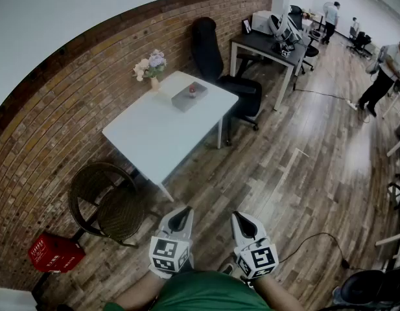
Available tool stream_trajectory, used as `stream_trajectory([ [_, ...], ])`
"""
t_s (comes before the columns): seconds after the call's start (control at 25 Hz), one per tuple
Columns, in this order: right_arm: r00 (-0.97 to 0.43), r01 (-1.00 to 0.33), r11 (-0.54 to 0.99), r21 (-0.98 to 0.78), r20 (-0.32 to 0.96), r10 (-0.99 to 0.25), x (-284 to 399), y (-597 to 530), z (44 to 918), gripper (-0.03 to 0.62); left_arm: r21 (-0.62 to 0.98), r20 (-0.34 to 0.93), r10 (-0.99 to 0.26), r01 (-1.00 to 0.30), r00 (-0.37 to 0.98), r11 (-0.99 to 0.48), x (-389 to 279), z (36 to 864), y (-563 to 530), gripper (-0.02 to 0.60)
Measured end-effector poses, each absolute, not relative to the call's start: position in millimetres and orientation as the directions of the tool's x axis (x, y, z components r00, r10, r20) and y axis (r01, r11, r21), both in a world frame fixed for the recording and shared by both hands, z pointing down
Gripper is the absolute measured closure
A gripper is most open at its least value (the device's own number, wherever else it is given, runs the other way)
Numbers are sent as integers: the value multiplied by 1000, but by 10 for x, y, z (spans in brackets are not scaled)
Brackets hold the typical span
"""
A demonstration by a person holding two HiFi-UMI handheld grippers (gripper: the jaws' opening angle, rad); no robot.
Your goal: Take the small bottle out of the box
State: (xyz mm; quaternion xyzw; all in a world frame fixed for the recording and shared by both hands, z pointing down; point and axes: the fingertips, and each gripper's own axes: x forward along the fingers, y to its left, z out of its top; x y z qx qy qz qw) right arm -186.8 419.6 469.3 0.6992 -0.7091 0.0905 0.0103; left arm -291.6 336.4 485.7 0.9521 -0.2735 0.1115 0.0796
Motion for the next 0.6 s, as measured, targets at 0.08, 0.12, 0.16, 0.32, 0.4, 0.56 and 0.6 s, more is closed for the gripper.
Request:
stream_trajectory([
  [0.08,-13,-994,-2,-107,143,-990,-1993,4074,4670,591,94,255,-499,-535,828,-840,-3056,4857,3241,561],
  [0.12,-9,-995,-6,-104,144,-989,-2053,4016,4660,591,97,254,-496,-532,830,-841,-3120,4854,3182,561],
  [0.16,-5,-995,-10,-100,146,-989,-2111,3962,4651,591,99,251,-493,-529,833,-843,-3176,4848,3124,561],
  [0.32,23,-996,-36,-82,158,-987,-2325,3766,4645,591,110,237,-467,-501,852,-858,-3342,4859,2880,561],
  [0.4,36,-995,-51,-87,159,-987,-2444,3685,4657,591,116,234,-452,-486,861,-866,-3438,4901,2762,561],
  [0.56,58,-990,-80,-116,177,-982,-2683,3555,4762,591,129,245,-425,-464,871,-877,-3637,5056,2574,561],
  [0.6,59,-990,-83,-118,197,-979,-2744,3524,4816,591,130,253,-421,-462,871,-877,-3686,5095,2522,561],
])
